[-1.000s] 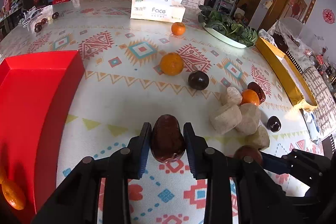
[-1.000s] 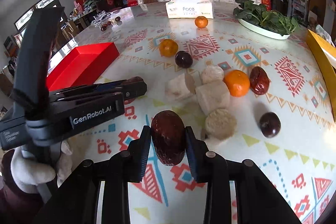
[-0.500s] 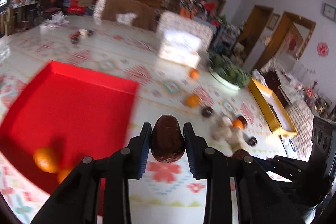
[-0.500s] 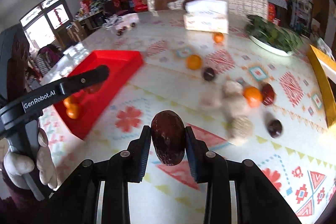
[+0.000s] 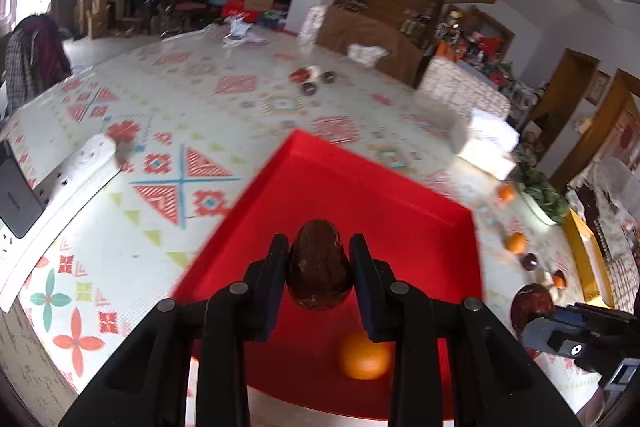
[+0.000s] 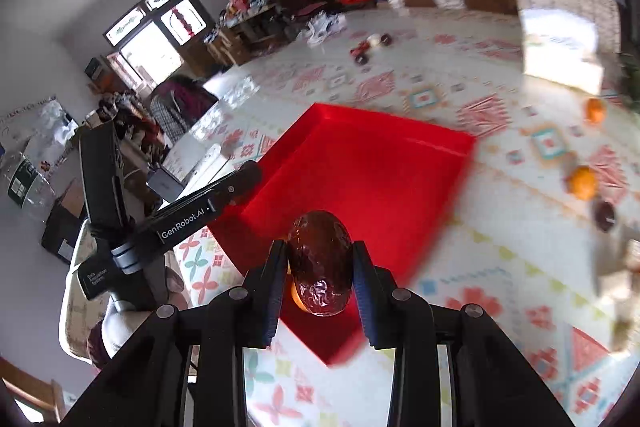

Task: Organize fruits
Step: 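Carry both dates into the red tray and open both tools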

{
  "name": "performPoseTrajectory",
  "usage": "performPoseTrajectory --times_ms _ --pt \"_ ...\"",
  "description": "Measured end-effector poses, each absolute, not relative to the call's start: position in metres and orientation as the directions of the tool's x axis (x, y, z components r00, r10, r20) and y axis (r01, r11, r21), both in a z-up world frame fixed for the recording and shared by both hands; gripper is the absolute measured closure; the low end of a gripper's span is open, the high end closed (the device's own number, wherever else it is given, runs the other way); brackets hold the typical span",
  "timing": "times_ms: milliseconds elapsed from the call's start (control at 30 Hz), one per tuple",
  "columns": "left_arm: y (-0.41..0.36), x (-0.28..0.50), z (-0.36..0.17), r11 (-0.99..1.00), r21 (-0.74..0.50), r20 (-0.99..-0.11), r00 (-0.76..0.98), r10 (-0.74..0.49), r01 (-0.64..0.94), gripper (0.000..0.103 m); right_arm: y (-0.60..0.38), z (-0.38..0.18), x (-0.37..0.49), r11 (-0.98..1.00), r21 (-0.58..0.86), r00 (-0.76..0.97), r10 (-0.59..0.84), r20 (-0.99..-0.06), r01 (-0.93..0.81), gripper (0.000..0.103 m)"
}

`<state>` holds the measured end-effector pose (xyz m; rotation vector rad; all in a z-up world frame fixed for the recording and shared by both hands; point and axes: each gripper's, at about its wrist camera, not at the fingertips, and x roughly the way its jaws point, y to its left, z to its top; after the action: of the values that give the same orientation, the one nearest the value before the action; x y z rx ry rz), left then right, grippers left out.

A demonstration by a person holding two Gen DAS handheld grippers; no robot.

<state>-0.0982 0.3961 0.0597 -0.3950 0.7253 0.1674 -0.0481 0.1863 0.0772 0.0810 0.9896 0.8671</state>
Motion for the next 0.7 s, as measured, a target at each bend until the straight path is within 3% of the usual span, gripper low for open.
performPoseTrajectory --times_ms 400,467,533,700 --pt "0.419 -0.089 0.031 0.889 -0.323 -0.715 0.699 -0.005 -0.324 0.072 0.237 0.029 -0.015 0.72 0.415 0.211 0.606 -0.767 -0.557 0.067" --pt "0.421 -0.089 0.031 0.882 -0.339 -0.715 0.699 -0.015 -0.328 0.066 0.237 0.029 -0.016 0.719 0.409 0.216 0.605 -0.767 -0.561 0.063" --pt "0.422 -0.091 0.034 0.872 -0.36 -0.711 0.703 -0.025 -0.333 0.053 0.236 0.033 -0.018 0.72 0.398 0.234 0.606 -0.76 -0.569 0.055" --pt "0.42 -0.101 0.05 0.852 -0.406 -0.692 0.721 -0.05 -0.331 0.046 0.219 0.054 -0.025 0.724 0.378 0.296 0.617 -0.729 -0.577 0.052"
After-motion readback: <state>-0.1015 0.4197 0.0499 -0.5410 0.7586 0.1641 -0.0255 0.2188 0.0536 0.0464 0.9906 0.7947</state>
